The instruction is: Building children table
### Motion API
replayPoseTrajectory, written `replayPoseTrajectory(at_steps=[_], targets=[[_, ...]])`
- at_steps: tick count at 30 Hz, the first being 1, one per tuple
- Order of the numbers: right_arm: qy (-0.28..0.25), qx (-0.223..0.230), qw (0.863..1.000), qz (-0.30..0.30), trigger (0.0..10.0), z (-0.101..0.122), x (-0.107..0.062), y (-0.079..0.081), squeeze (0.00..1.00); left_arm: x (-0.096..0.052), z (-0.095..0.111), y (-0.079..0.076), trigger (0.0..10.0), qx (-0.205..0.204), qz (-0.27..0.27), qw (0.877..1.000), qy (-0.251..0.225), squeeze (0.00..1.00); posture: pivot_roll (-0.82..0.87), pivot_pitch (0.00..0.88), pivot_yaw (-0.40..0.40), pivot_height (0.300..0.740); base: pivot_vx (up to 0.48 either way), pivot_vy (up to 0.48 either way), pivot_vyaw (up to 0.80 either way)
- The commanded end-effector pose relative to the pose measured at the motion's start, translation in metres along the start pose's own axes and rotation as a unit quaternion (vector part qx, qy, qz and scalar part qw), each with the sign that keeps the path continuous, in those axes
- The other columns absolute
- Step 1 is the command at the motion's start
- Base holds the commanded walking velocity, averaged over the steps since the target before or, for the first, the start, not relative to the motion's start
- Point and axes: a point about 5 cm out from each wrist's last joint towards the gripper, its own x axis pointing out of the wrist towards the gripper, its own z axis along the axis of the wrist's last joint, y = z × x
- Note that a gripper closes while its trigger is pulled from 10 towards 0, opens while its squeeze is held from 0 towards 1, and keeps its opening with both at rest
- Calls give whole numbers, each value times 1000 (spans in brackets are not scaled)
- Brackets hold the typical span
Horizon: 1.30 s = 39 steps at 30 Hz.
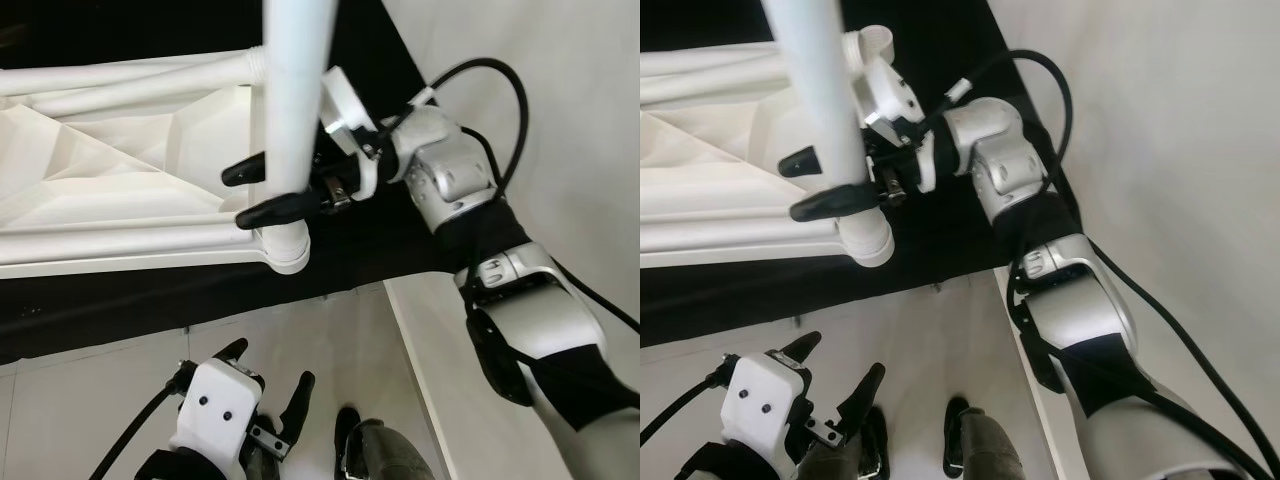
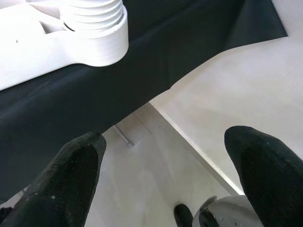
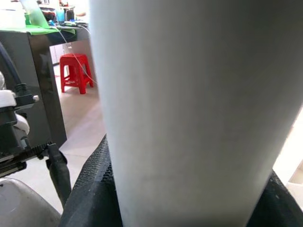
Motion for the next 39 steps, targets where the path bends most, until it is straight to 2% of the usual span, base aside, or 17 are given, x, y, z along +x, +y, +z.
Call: replayPoseTrajectory(at_steps=[1, 10, 18, 24, 34, 36, 37, 39], targets=[[30, 44, 999, -1, 10000, -21, 4, 4, 0, -2, -2, -1, 10000, 0, 4, 1000, 9, 0, 136, 386, -26, 740, 0, 0, 0], [75, 68, 994, -30, 10000, -21, 4, -3, 0, 1, -3, -1, 10000, -2, 6, 1000, 6, 0, 120, 386, -34, 740, 0, 0, 0], [88, 75, 992, -53, 10000, -21, 7, -7, 0, 1, -3, -1, 10000, -2, 7, 1000, 4, 0, 115, 385, -37, 740, 0, 0, 0], [91, 89, 984, -125, 10000, -26, 8, -14, 0, 2, -2, -1, 10000, -4, 9, 1000, 2, 0, 115, 388, -38, 740, 0, 0, 0], [88, 93, 976, -178, 10000, -30, 1, -15, 0, 3, -2, 0, 10000, -4, 9, 1000, 2, 0, 111, 387, -37, 740, 0, 0, 0], [93, 88, 967, -220, 10000, -34, -7, -13, 0, 3, -3, 0, 10000, -3, 9, 1000, 2, 0, 100, 384, -40, 740, 0, 0, 0], [98, 91, 957, -258, 10000, -37, -11, -11, 0, 4, -3, 0, 10000, -3, 9, 1000, 1, 0, 98, 384, -42, 740, 0, 0, 0], [98, 91, 957, -258, 10000, -37, -11, -11, 0, 4, -3, 0, 10000, -3, 9, 1000, 1, 0, 98, 384, -42, 740, 0, 0, 0]])
